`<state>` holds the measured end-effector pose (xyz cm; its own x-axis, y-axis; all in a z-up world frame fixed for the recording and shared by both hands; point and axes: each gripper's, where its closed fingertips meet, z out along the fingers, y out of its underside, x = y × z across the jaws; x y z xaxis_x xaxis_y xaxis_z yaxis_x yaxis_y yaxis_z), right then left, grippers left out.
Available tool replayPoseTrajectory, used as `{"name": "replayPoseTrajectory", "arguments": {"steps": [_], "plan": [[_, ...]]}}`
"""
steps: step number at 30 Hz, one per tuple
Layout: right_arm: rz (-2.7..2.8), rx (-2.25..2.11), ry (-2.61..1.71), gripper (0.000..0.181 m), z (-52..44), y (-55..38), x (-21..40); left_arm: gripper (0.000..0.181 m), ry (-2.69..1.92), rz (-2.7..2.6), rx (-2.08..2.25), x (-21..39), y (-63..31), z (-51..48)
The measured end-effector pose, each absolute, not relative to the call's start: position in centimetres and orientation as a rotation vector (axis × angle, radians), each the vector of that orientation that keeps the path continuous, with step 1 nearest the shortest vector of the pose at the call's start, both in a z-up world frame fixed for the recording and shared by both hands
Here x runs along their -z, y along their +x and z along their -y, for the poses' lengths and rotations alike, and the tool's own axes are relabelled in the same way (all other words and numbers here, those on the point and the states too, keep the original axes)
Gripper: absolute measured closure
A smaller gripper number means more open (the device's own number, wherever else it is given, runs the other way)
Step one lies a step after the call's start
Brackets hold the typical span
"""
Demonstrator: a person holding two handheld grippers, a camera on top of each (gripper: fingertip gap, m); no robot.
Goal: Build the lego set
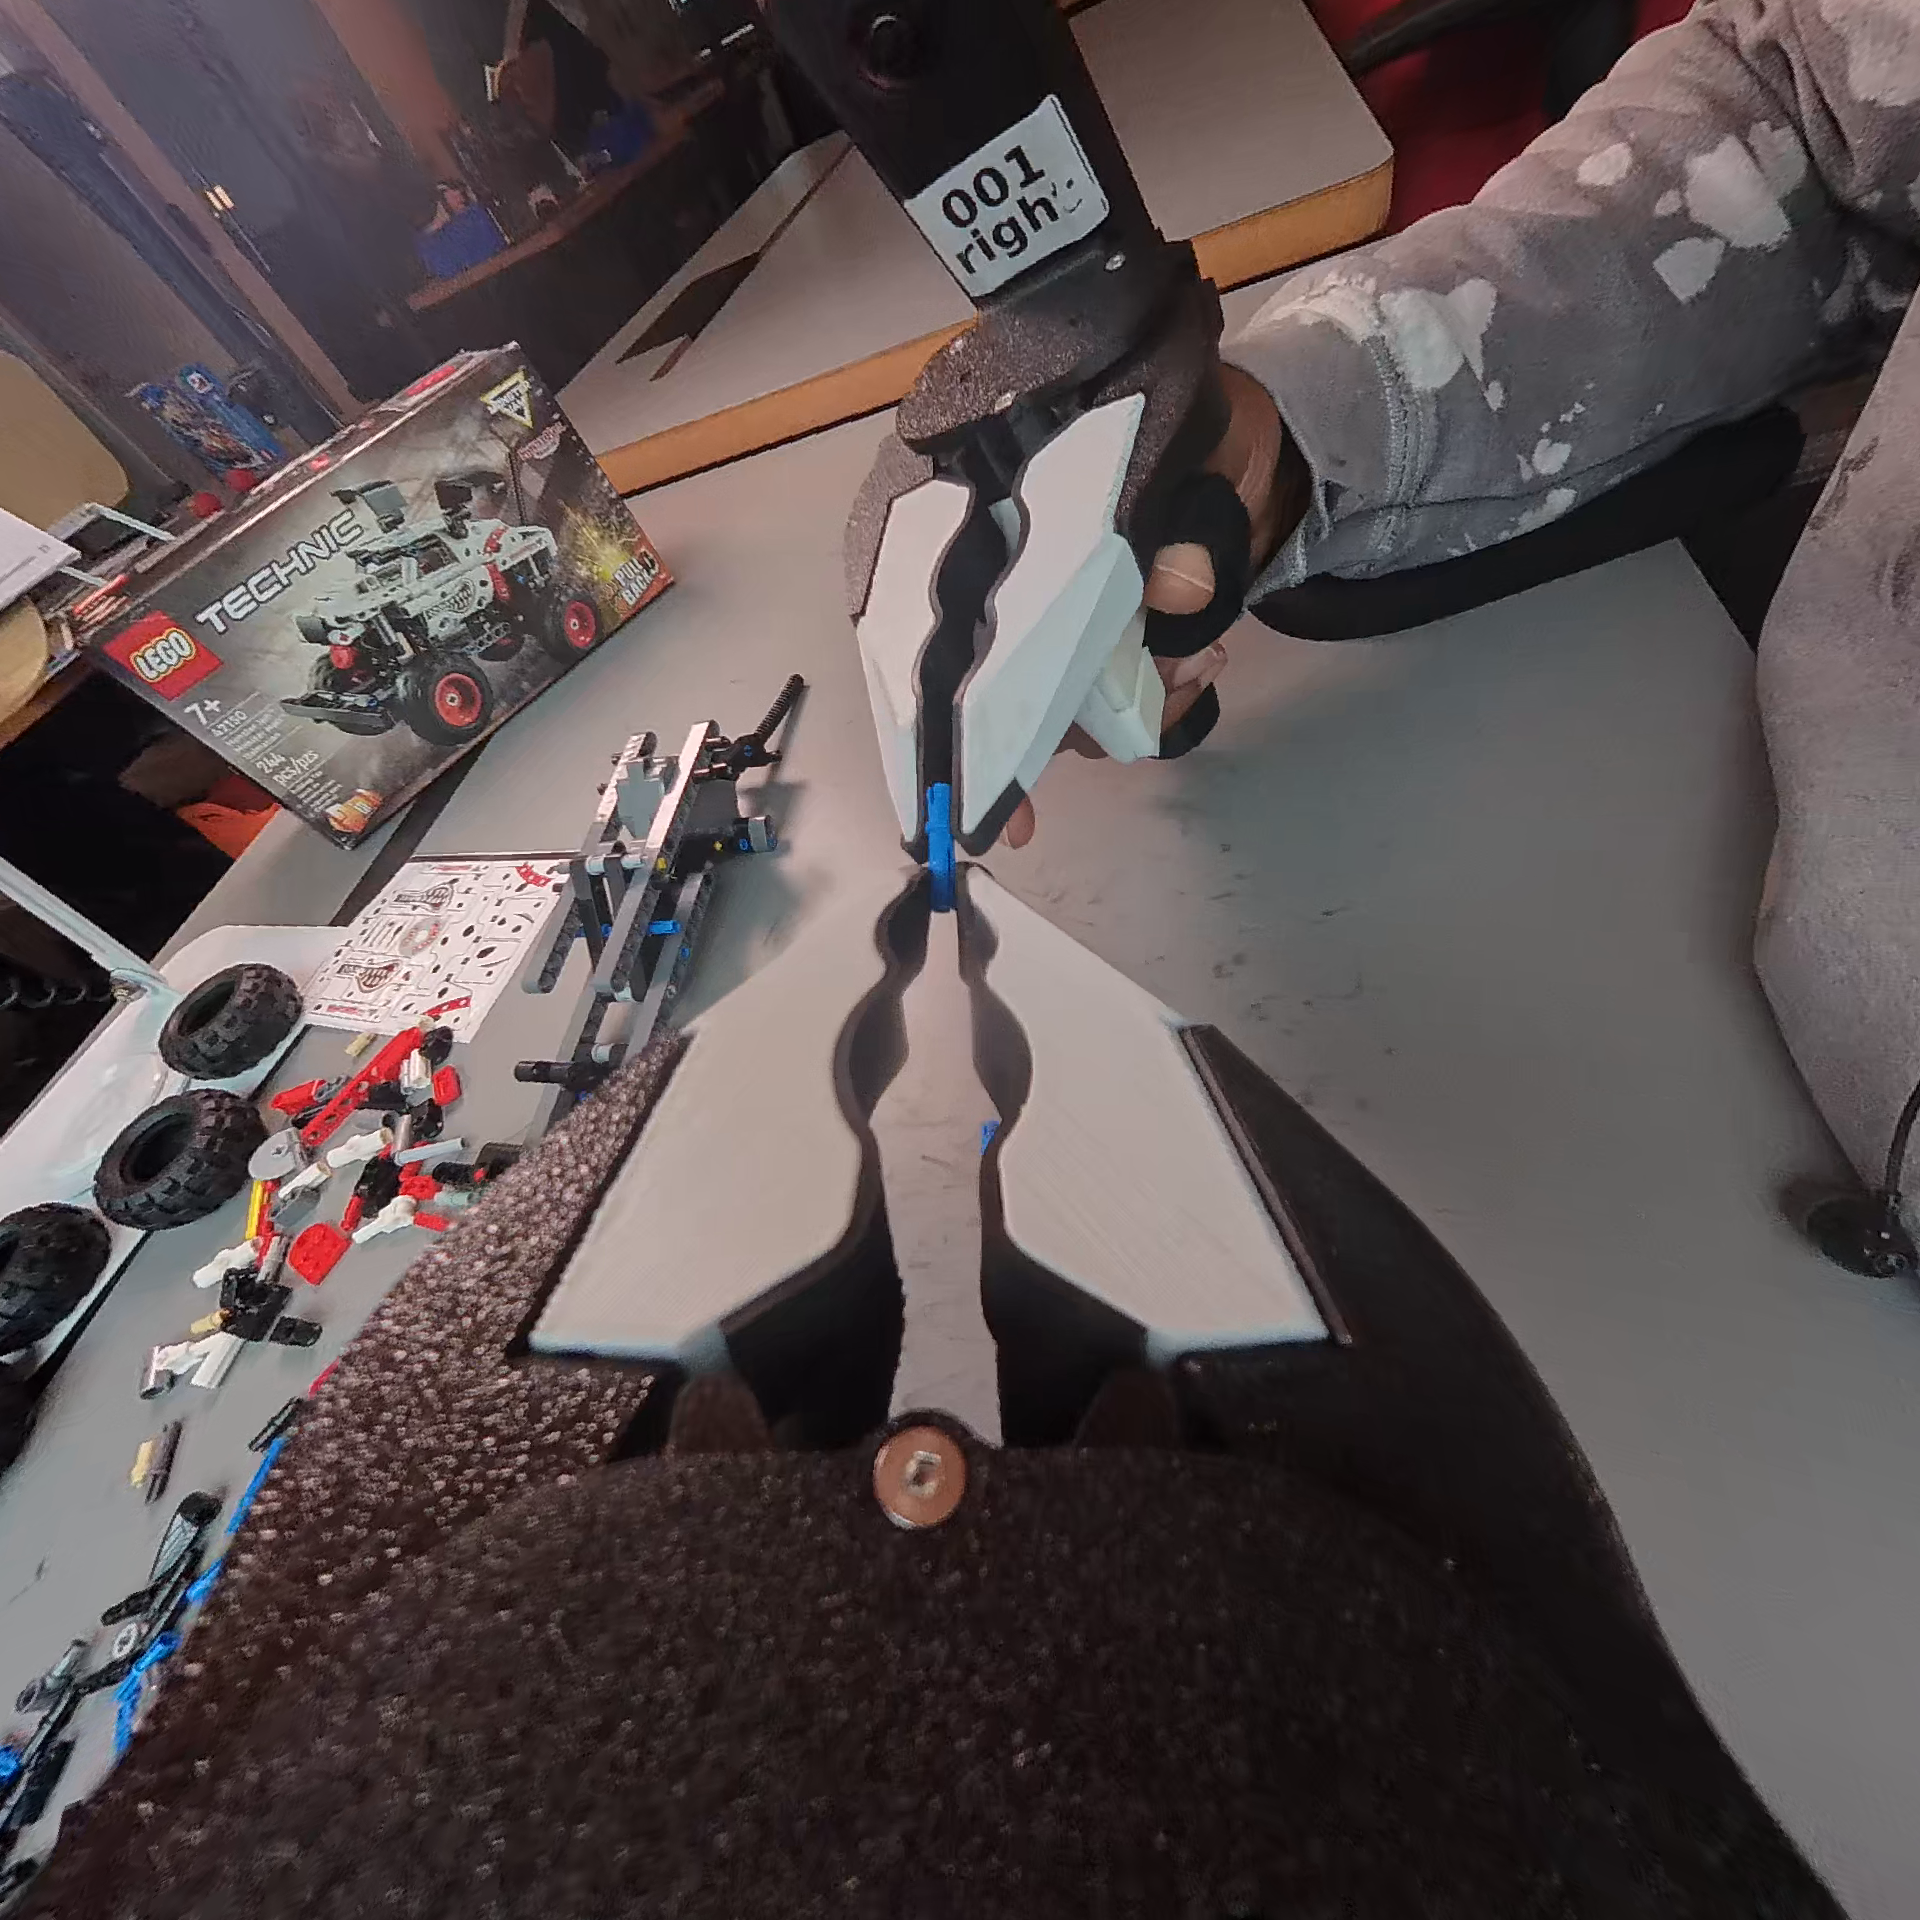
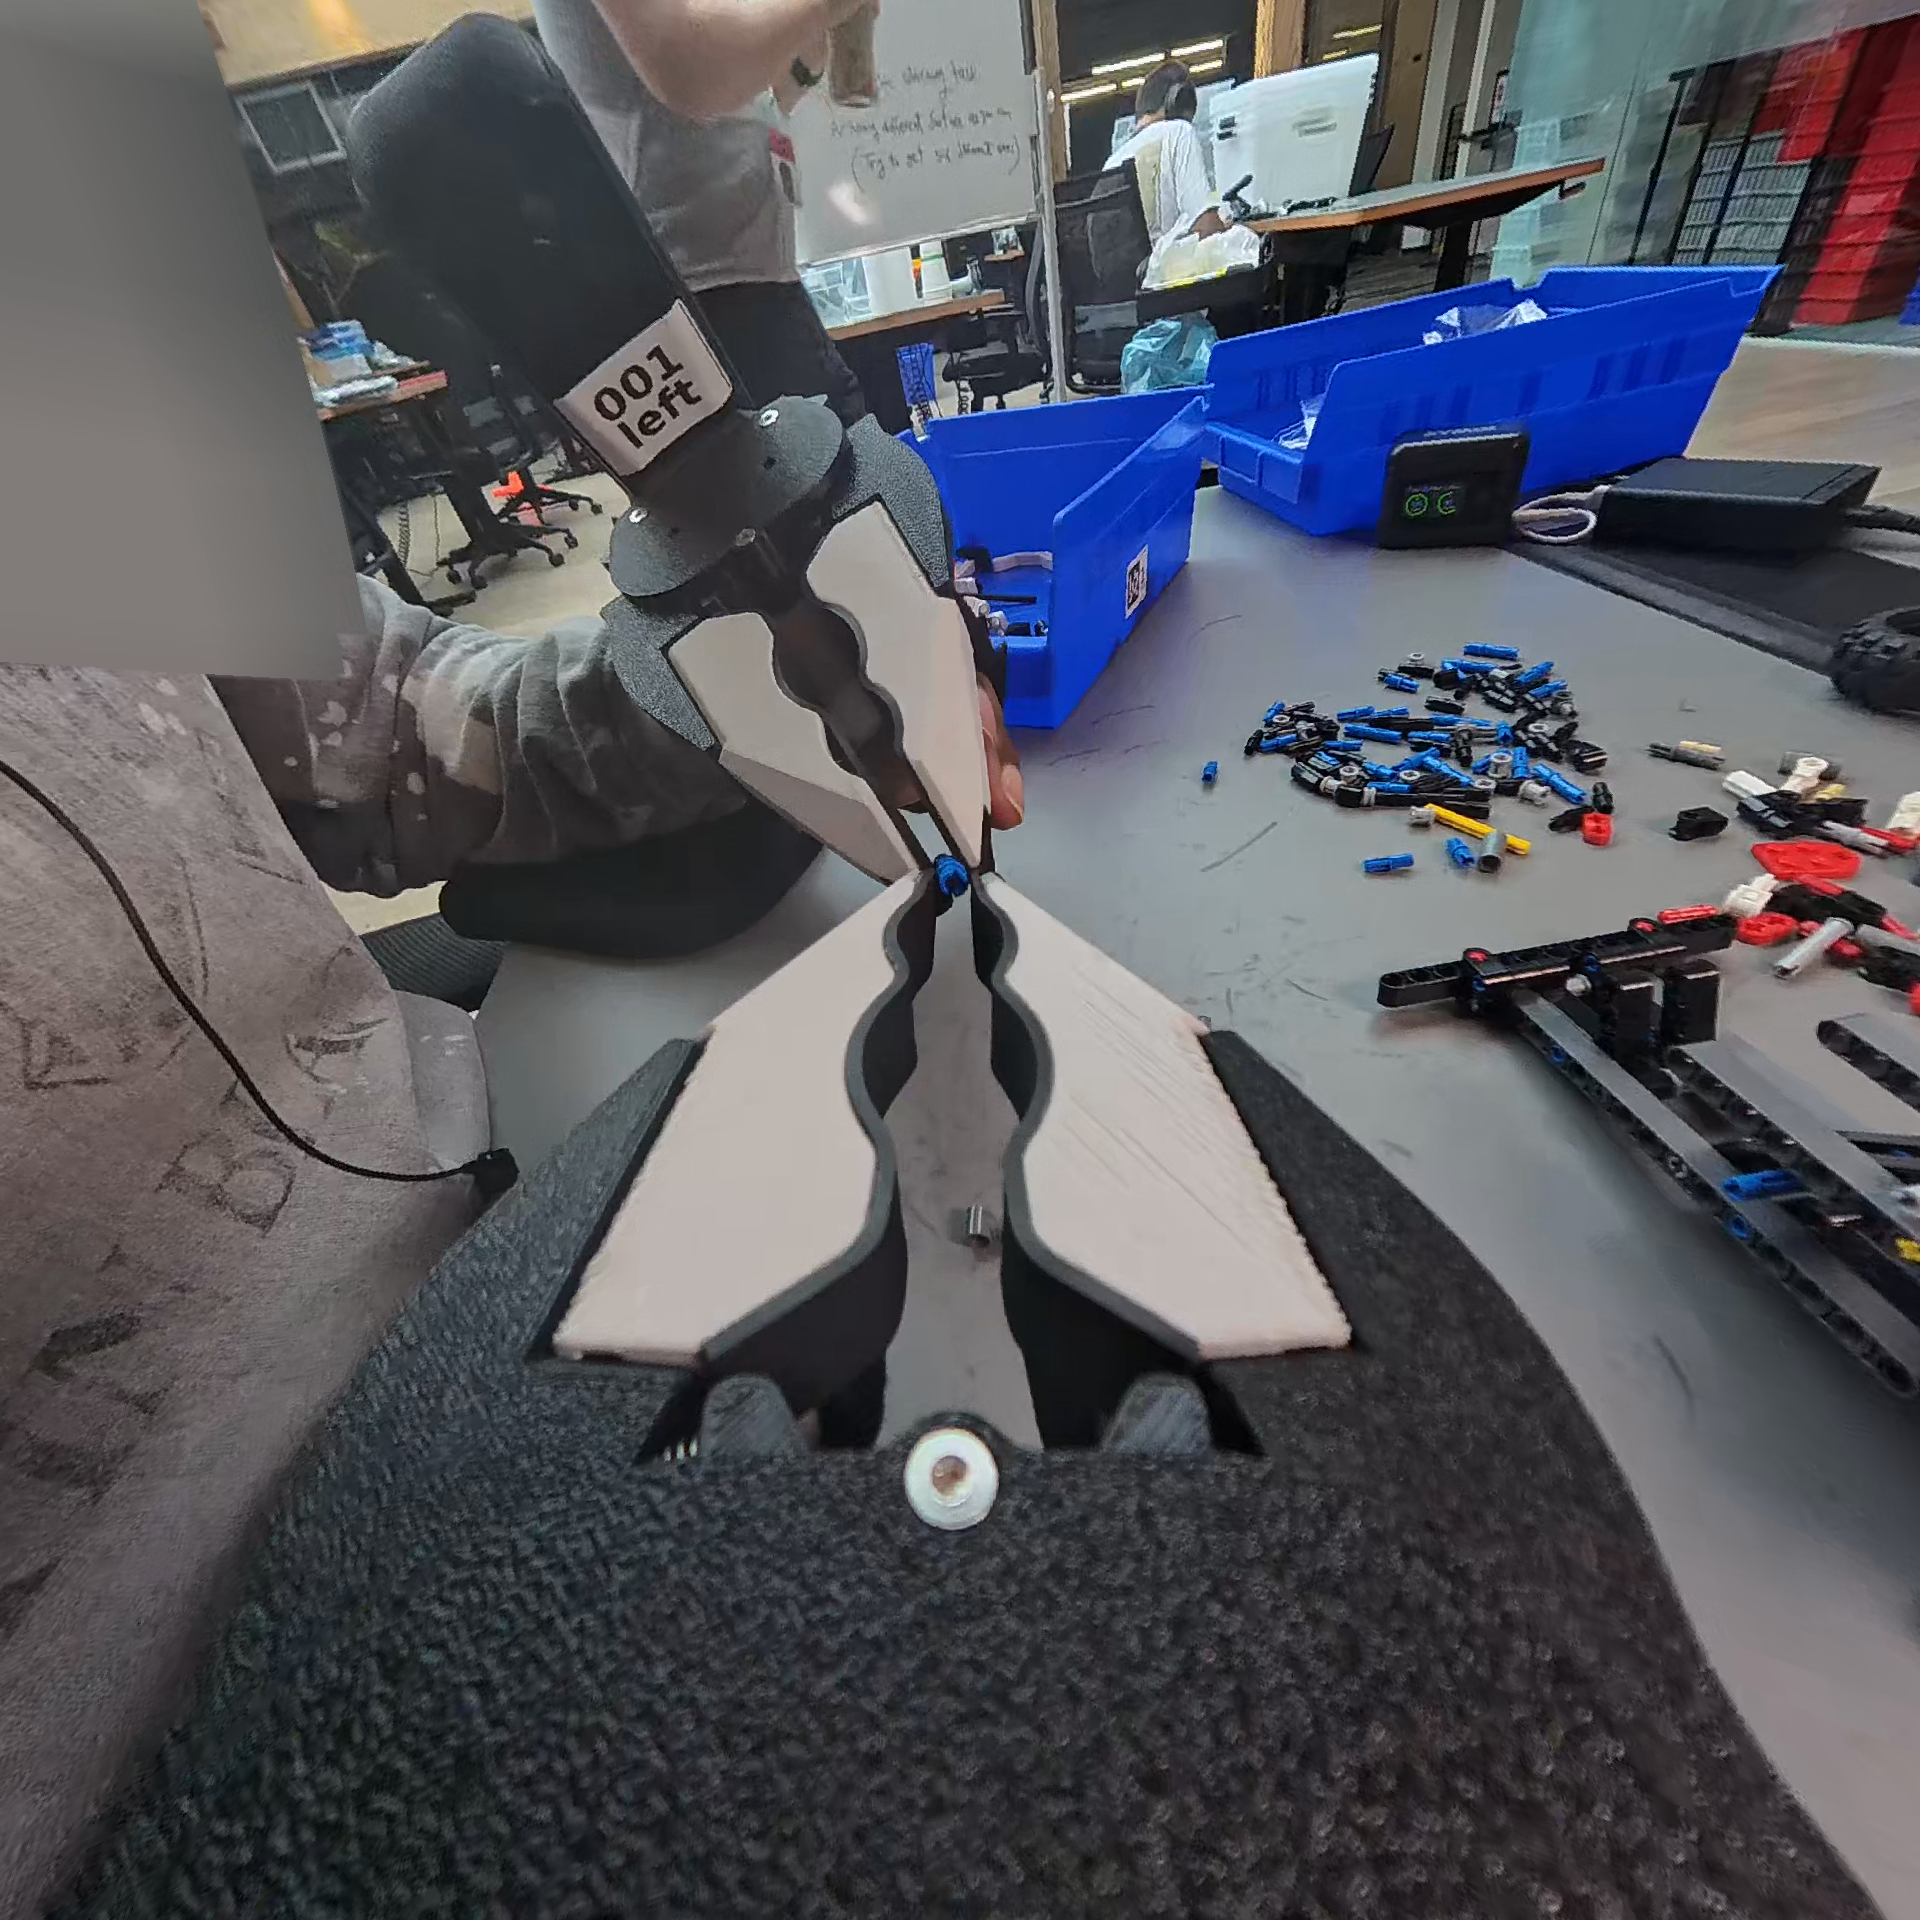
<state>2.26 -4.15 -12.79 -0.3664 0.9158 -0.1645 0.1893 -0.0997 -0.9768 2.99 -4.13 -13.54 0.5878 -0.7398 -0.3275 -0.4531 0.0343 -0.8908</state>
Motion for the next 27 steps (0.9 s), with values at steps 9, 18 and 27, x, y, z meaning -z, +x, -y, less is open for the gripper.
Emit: {"name": "replayPoseTrajectory", "arguments": {"steps": [9, 18, 27], "plan": [[1.665, -1.418, -1.191, 0.177, 4.4, 2.7, 13.7, 0.175, -1.635, -1.048, 0.353, 14.5, 3.6, 4.4], [1.871, -1.105, -1.294, 0.177, 1.0, 5.6, 17.8, 0.173, -1.919, -1.161, 0.412, 20.3, 4.5, 5.1], [1.915, -1.069, -1.309, 0.176, 1.2, 5.6, 19.0, 0.179, -2.029, -1.241, 0.339, 23.3, 4.4, 5.2]]}}
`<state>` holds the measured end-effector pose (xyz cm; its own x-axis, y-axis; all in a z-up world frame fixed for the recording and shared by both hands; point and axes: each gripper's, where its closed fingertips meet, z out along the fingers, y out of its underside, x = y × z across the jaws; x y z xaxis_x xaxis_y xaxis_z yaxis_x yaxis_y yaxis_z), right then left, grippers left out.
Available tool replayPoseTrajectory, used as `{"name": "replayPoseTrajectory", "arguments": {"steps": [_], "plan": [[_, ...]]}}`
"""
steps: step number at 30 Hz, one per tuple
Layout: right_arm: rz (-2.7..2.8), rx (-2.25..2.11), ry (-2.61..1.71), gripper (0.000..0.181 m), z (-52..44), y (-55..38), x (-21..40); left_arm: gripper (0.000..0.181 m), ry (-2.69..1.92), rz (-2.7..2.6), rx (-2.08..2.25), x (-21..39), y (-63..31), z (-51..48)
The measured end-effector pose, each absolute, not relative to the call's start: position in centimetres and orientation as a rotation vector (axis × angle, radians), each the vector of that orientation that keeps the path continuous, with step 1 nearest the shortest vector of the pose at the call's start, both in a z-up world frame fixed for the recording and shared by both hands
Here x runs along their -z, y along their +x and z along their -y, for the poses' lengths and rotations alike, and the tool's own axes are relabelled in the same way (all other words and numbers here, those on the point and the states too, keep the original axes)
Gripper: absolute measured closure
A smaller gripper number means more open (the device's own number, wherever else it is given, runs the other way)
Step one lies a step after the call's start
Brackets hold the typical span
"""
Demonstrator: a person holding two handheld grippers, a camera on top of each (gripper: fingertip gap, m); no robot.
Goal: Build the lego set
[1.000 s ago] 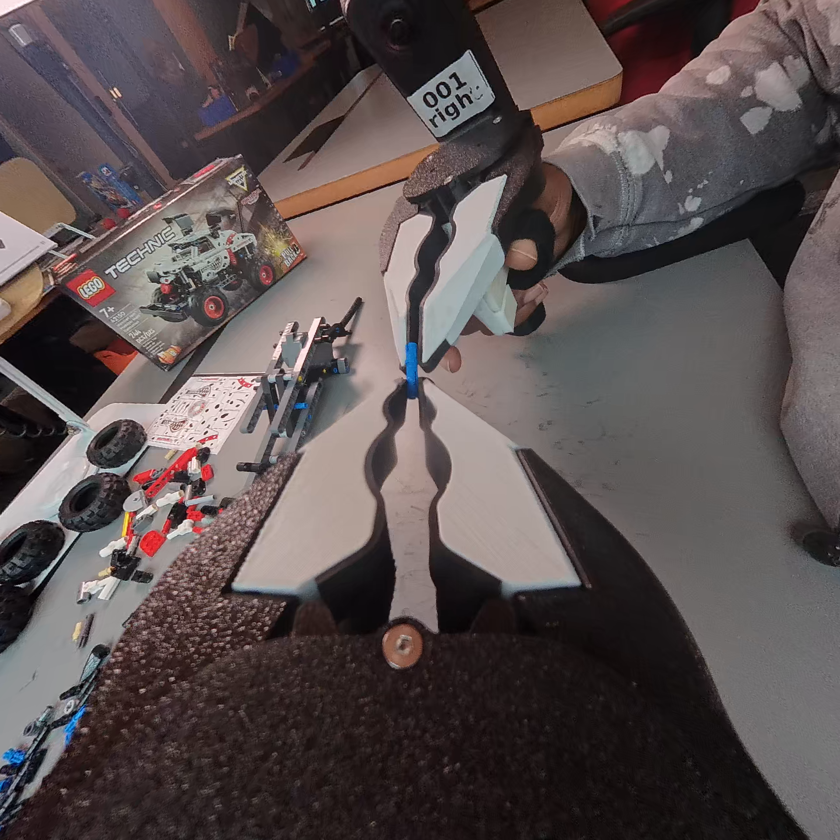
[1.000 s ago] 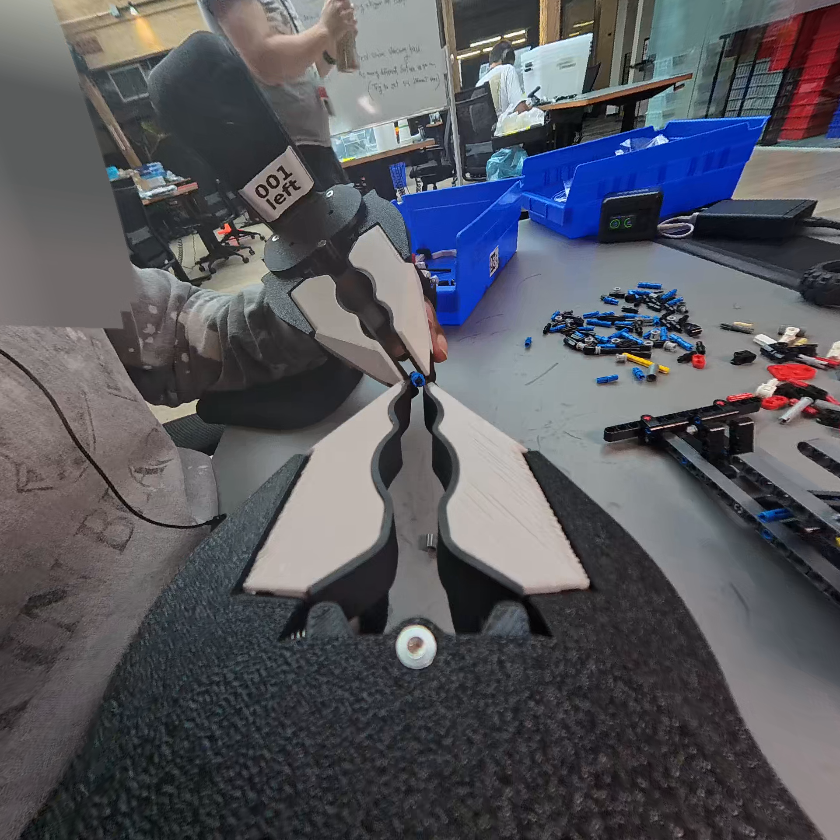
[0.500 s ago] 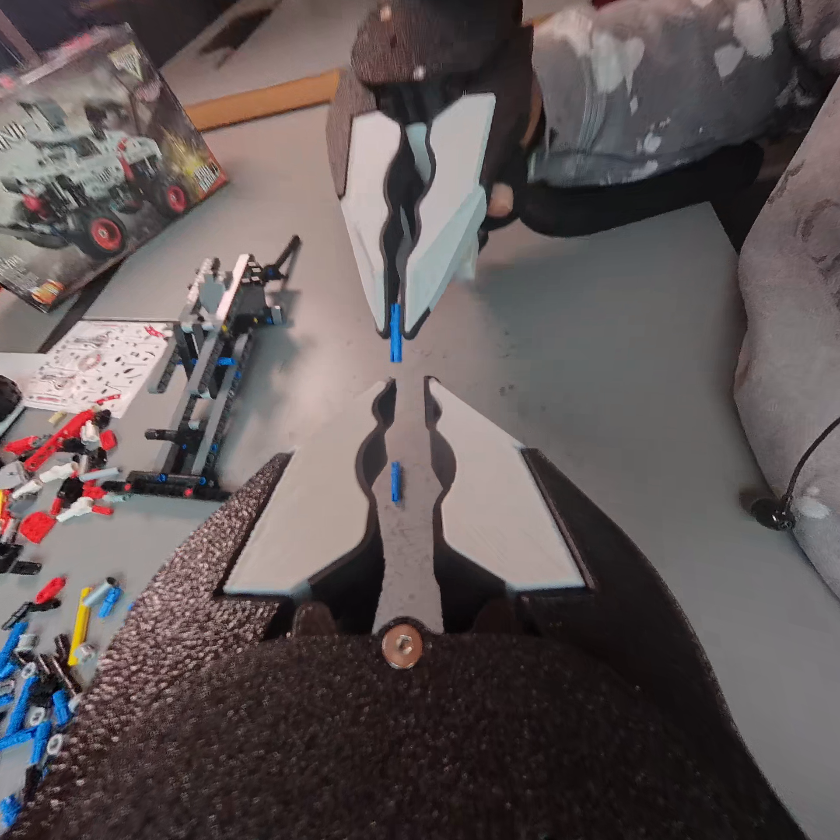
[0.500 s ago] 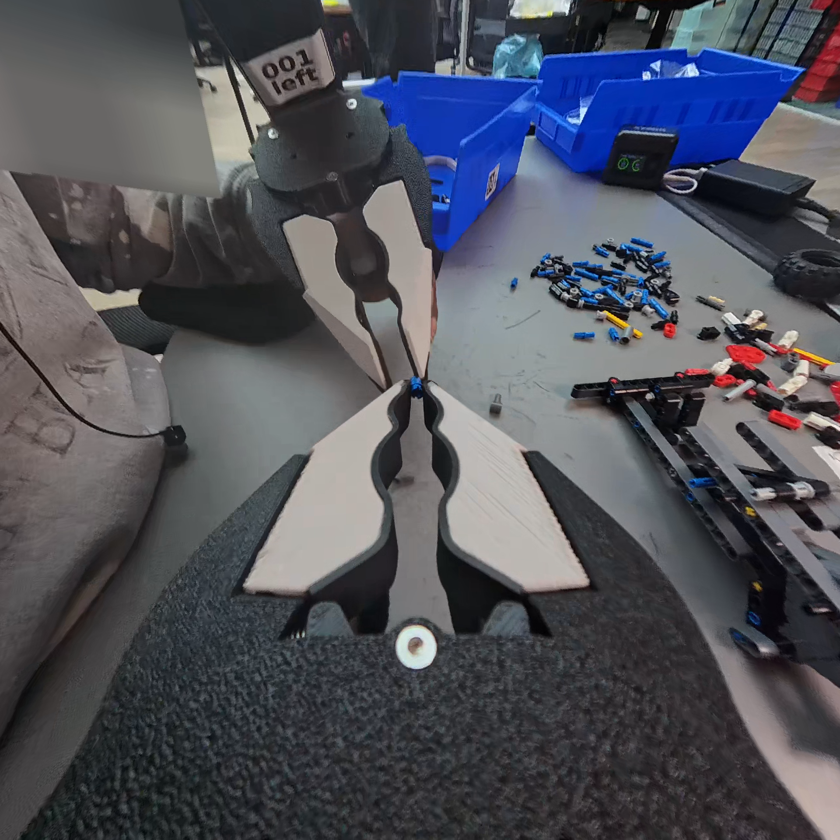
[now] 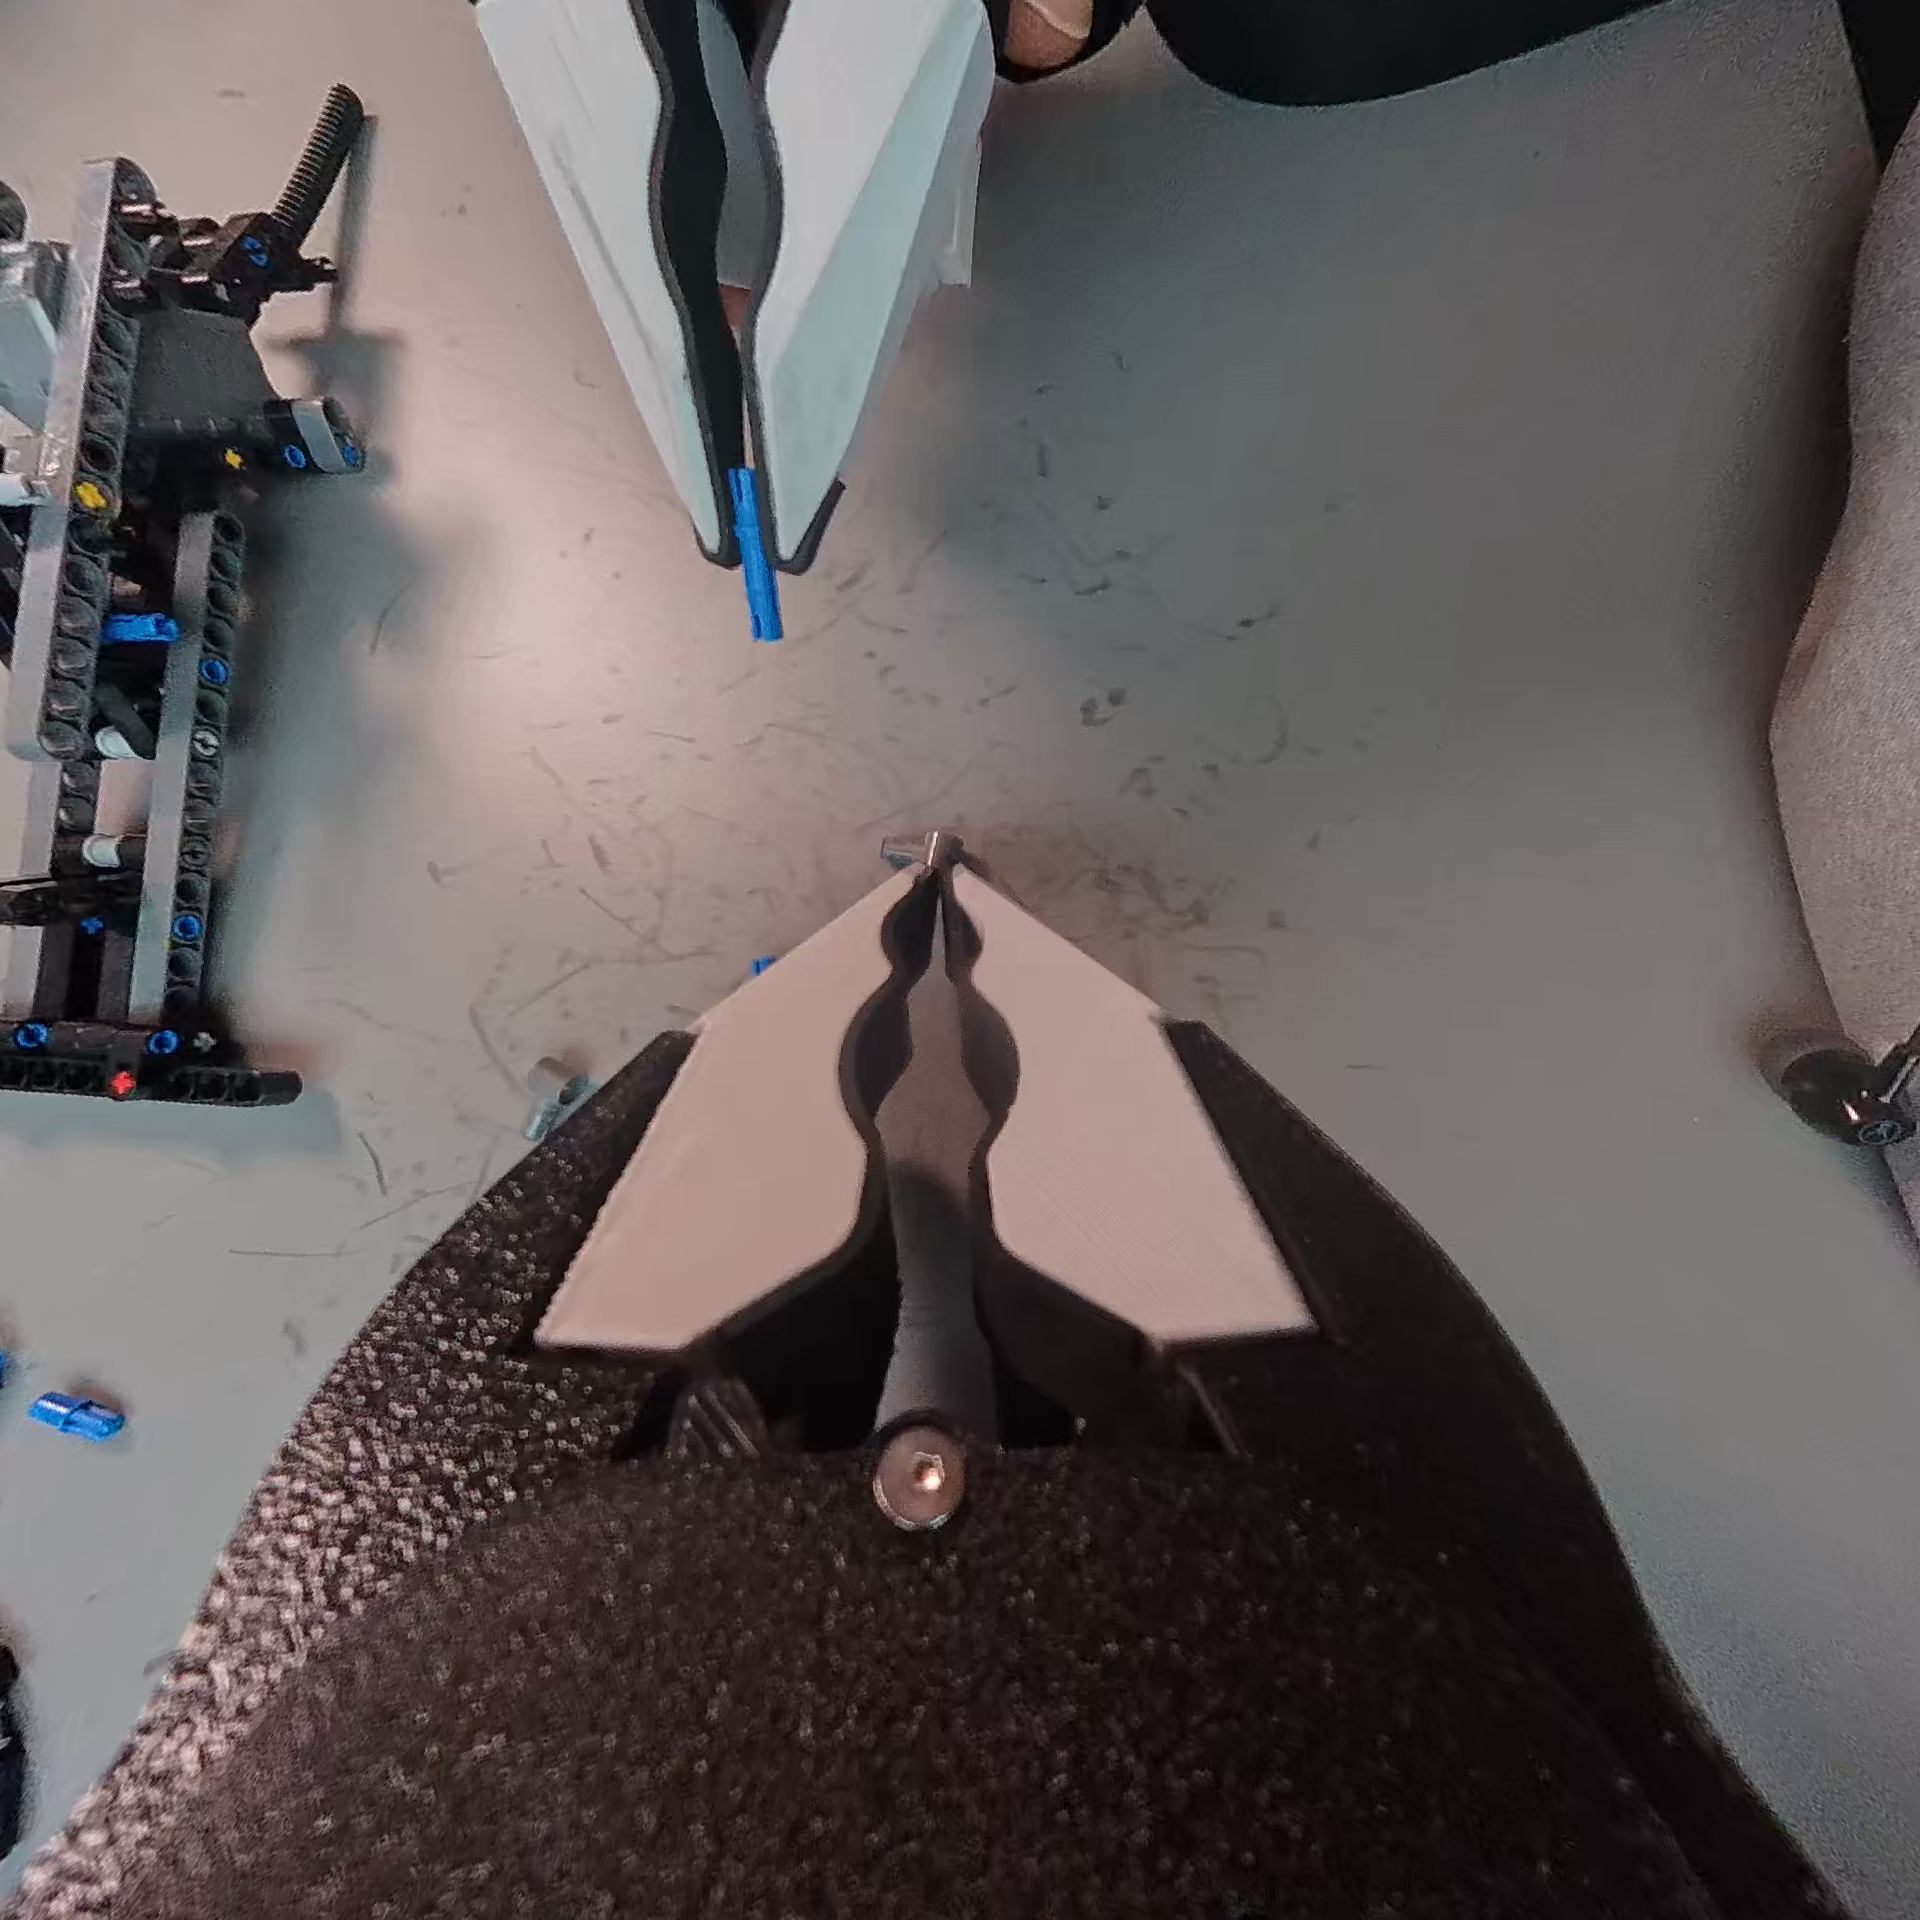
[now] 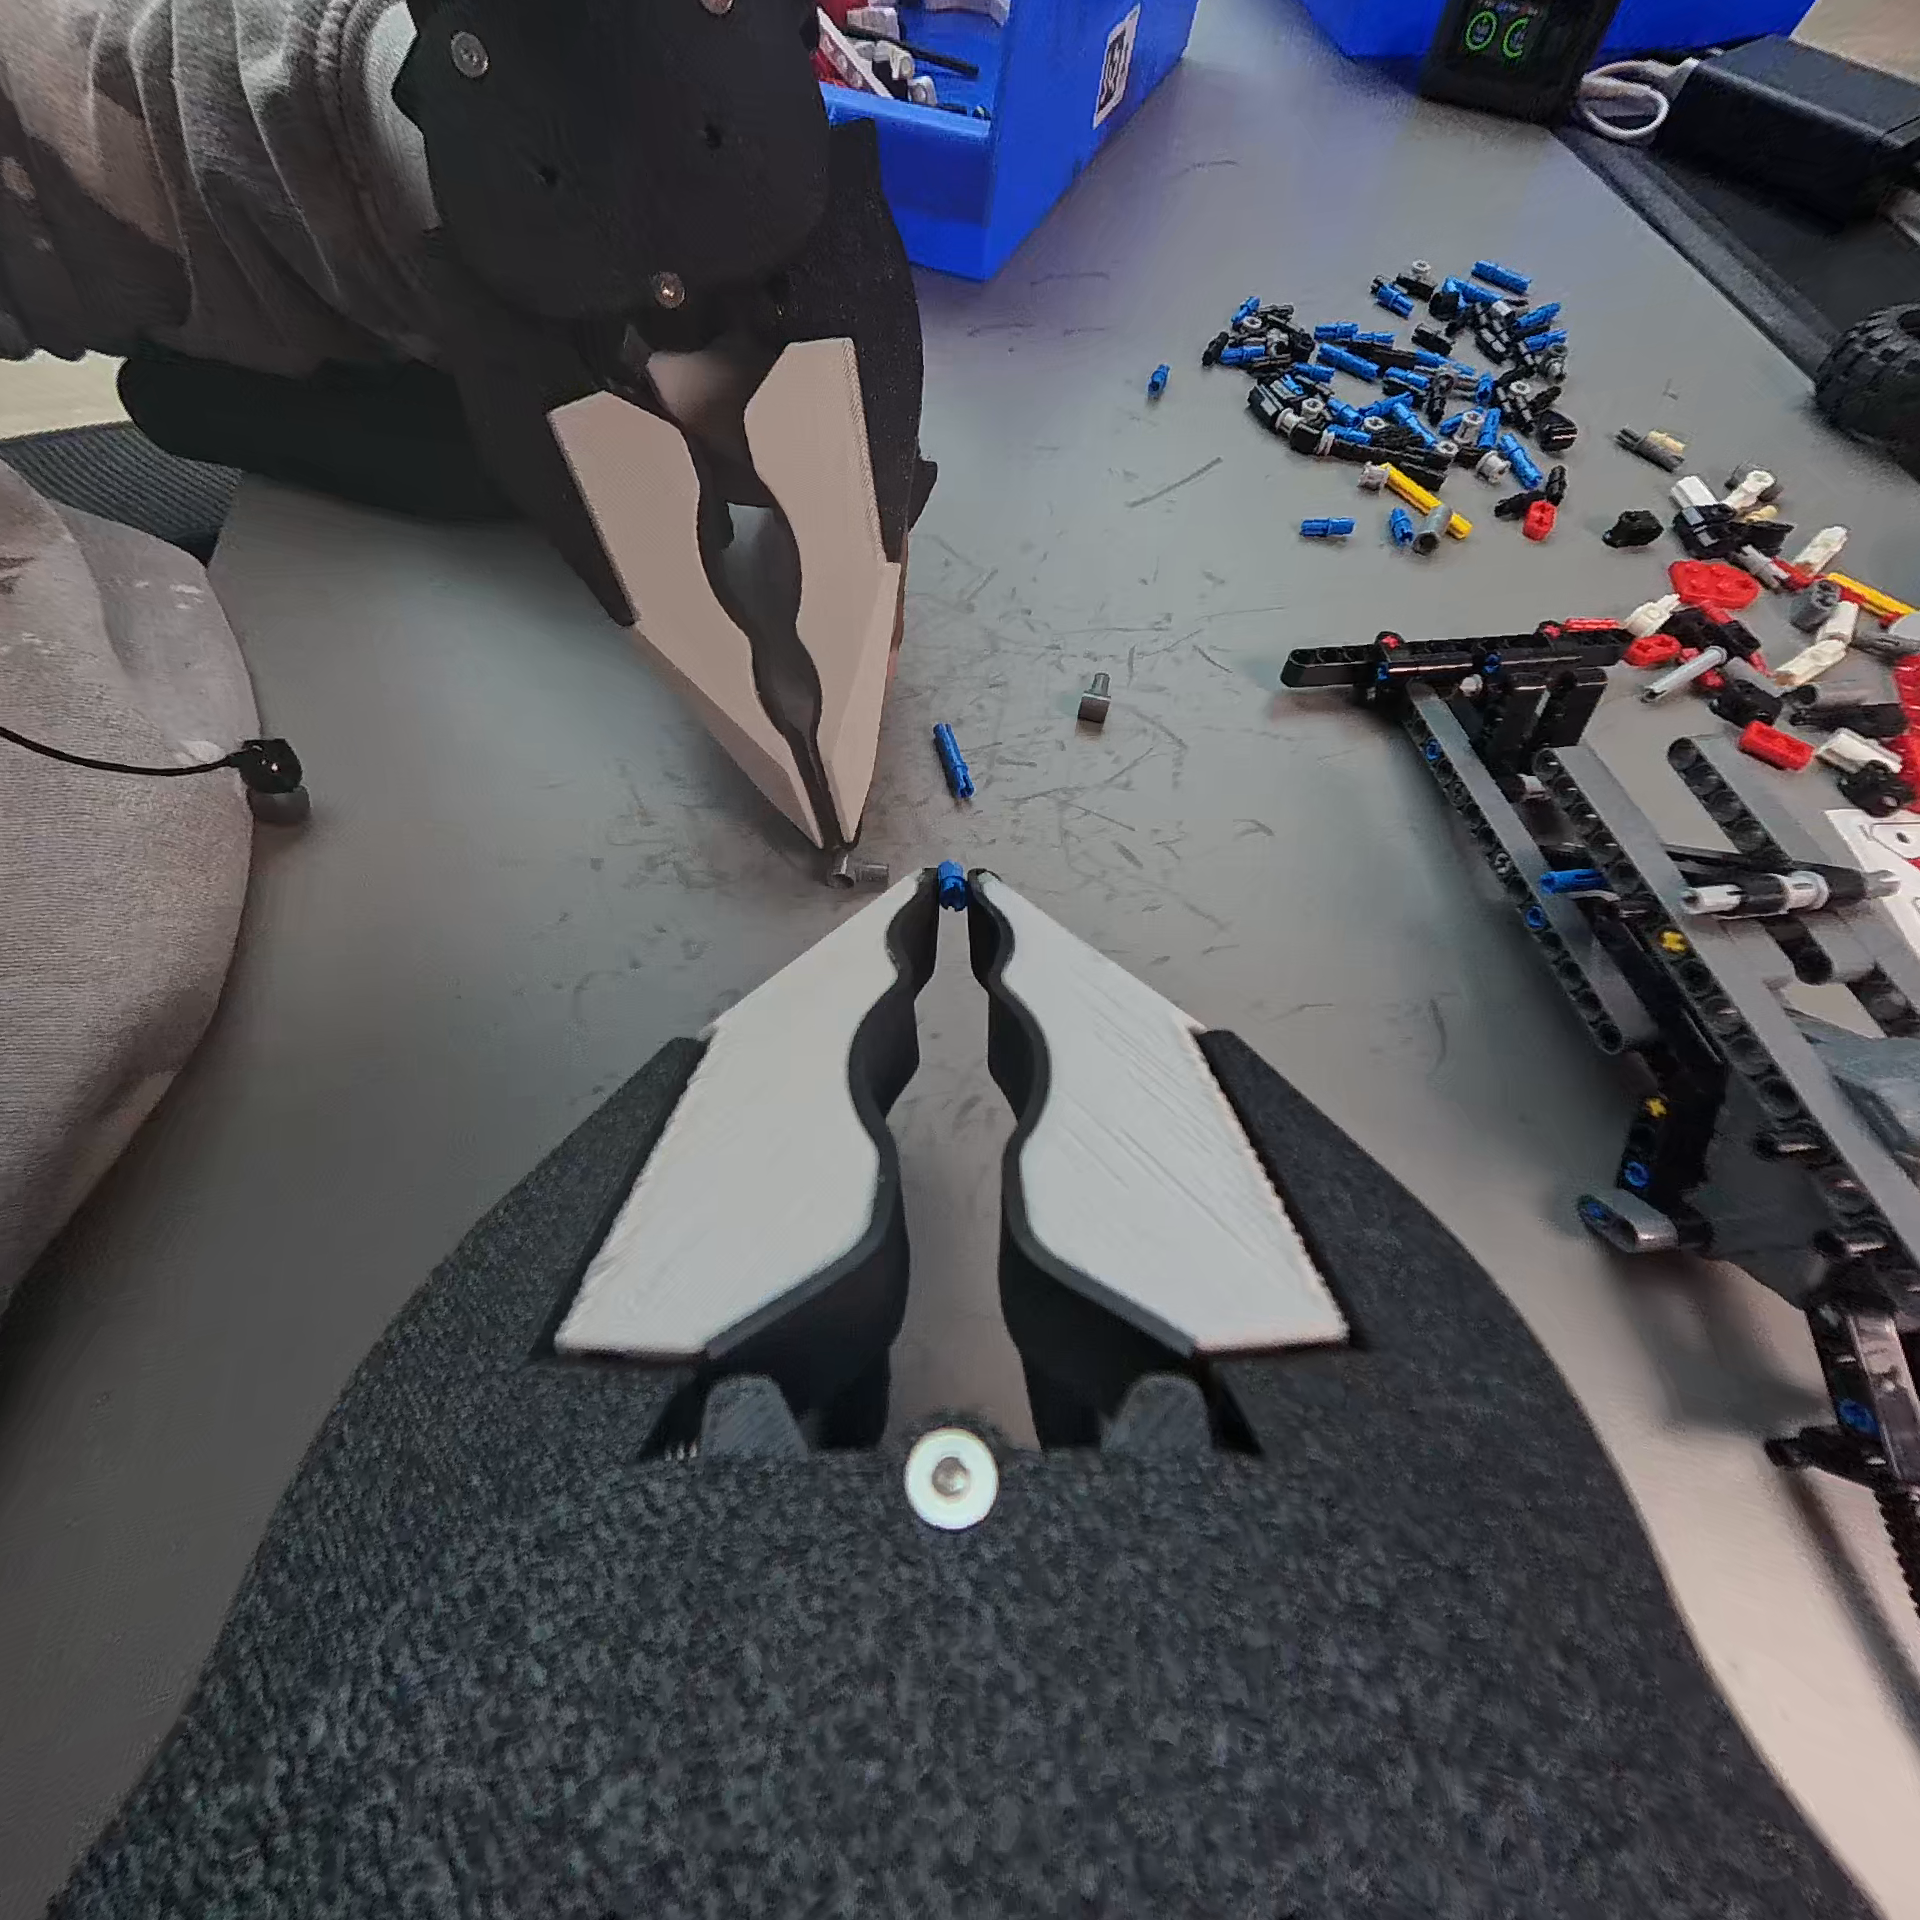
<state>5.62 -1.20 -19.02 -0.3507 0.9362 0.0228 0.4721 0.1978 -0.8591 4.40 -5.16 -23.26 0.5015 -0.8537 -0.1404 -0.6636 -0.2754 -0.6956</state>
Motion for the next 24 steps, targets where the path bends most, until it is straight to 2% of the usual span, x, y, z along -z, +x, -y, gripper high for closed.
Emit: {"name": "replayPoseTrajectory", "arguments": {"steps": [16, 21, 24], "plan": [[1.914, -1.053, -1.33, 0.177, 0.9, 5.7, 19.4, 0.175, -2.056, -1.208, 0.372, 23.2, 3.6, 5.2], [1.966, -1.087, -1.31, 0.177, 2.0, 6.0, 19.7, 0.156, -2.04, -1.211, 0.353, 23.4, 3.6, 4.7], [2.03, -1.113, -1.298, 0.177, 3.0, 6.4, 20.2, 0.155, -2.02, -1.25, 0.393, 23.4, 3.8, 4.4]]}}
